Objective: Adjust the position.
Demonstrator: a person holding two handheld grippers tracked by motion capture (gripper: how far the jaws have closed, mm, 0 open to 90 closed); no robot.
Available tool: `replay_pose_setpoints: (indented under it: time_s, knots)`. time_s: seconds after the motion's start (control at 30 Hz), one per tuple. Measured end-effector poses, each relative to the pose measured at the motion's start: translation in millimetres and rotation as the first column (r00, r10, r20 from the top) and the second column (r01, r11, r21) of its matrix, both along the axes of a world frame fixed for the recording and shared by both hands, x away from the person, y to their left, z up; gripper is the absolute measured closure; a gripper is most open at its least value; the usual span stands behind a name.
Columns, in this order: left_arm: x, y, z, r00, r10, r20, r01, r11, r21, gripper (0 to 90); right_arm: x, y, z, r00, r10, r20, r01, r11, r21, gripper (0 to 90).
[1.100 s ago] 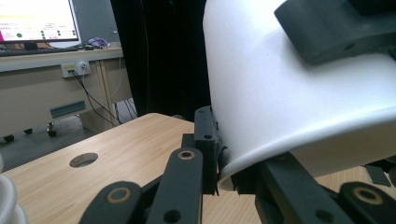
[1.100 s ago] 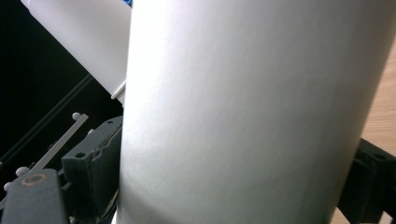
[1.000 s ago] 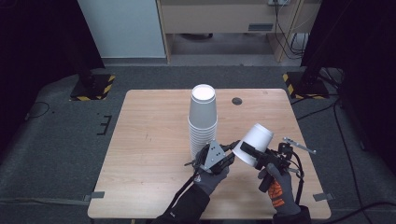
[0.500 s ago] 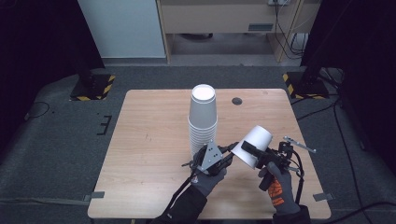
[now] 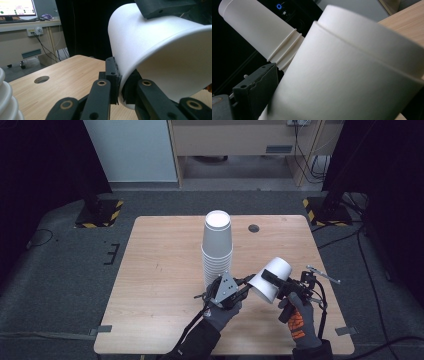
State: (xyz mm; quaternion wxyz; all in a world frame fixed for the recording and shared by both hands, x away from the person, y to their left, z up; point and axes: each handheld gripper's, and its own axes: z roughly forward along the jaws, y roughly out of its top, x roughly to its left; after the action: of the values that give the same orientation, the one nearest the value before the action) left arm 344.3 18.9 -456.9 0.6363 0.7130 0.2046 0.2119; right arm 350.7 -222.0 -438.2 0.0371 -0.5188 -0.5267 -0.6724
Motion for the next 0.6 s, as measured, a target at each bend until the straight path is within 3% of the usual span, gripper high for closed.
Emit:
replay_pose_setpoints:
  time_s: [0.5, 0.6]
  knots:
    - [-2.6, 6.4, -0.4, 0.9994, -0.021, -0.028, 0.022, 0.9997, 0.015, 85.4, 1.7, -4.4, -2.9, 0.9989, -0.047, -0.003, 0.047, 0.999, -0.014, 5.1]
    - [-3.7, 10.0, 1.4, 0.9989, -0.03, -0.036, 0.03, 0.9995, 0.01, 85.8, 1.4, -9.7, -3.7, 0.9952, -0.098, -0.002, 0.098, 0.995, -0.023, 7.8]
